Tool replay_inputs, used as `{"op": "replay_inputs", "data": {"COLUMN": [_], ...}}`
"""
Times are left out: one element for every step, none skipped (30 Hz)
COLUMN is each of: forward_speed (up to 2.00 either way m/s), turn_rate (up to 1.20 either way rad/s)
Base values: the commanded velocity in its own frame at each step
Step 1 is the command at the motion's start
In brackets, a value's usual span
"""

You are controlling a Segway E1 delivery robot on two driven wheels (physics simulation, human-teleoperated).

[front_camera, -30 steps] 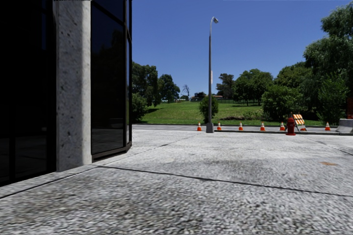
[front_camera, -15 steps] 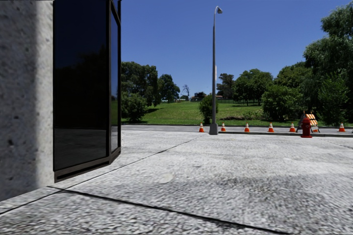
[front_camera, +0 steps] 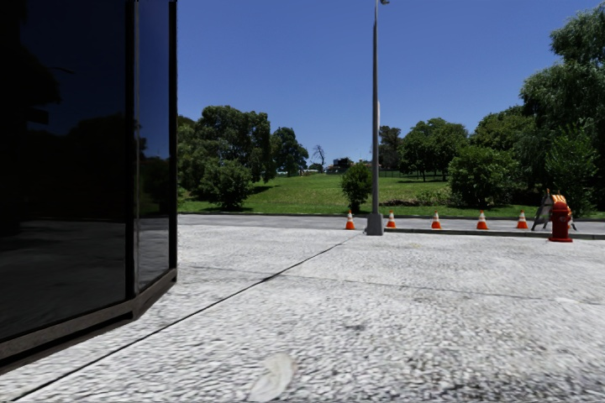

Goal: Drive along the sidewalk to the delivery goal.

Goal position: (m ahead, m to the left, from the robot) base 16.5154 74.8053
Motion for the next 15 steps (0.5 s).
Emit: {"op": "replay_inputs", "data": {"forward_speed": [2.0, 2.0, 2.0, 2.0, 2.0, 2.0, 2.0, 2.0, 2.0, 2.0, 2.0, 2.0, 2.0, 2.0, 2.0], "turn_rate": [0.0, 0.0, 0.0, 0.0, 0.0, 0.0, 0.0, 0.0, 0.0, 0.0, 0.0, 0.0, 0.0, 0.0, 0.0]}}
